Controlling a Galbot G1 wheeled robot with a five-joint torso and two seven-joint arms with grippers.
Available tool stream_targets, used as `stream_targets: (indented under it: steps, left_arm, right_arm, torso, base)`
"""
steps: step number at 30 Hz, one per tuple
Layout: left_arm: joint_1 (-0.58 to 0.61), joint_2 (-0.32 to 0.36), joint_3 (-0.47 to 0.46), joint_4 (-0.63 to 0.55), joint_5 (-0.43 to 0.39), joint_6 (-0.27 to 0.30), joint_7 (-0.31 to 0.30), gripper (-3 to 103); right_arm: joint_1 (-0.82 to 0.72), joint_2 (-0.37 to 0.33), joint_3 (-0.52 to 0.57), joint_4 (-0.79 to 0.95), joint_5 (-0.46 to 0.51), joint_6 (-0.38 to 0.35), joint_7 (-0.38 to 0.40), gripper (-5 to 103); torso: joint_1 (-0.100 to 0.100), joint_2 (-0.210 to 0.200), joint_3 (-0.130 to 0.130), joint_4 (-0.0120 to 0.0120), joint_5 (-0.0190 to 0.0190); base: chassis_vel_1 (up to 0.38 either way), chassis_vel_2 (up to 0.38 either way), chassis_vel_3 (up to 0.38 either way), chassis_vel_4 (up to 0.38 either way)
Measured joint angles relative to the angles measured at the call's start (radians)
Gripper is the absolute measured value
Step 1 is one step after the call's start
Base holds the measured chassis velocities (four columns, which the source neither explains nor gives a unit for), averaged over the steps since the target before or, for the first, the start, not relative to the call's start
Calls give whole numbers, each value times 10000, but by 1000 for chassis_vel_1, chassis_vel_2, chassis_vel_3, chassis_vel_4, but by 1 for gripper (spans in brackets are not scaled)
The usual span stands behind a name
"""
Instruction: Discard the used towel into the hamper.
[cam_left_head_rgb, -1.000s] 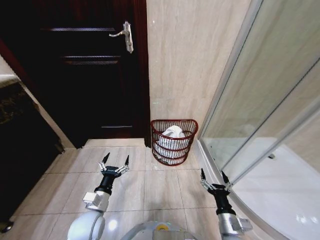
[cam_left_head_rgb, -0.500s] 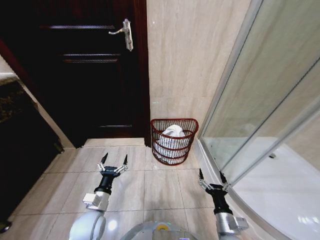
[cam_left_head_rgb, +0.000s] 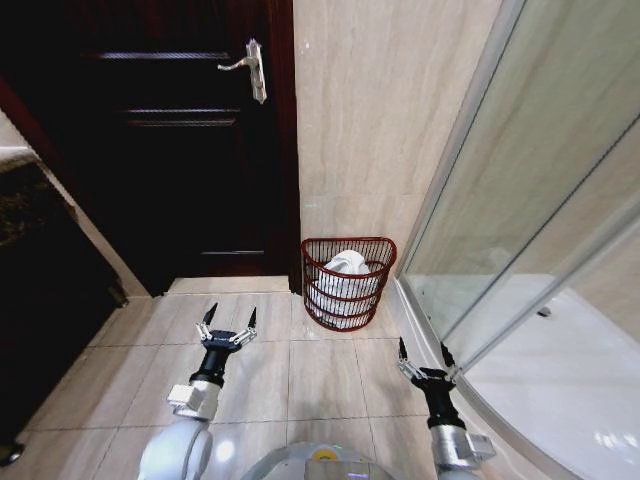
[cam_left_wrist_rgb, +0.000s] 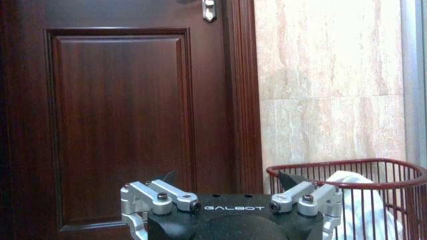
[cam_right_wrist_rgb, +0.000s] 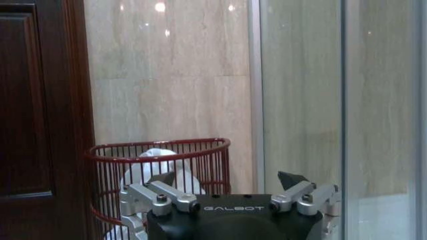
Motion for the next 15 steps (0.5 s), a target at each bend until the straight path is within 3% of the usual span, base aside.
stream_targets:
  steps: [15]
  left_arm:
    - [-125,-3,27,24,6,-144,21,100]
  right_arm:
    - [-38,-20,-121,-11,-171,34,98,100]
  torso:
    - [-1,-116,-102,-1,1]
  base:
    - [-38,-45,-46,-43]
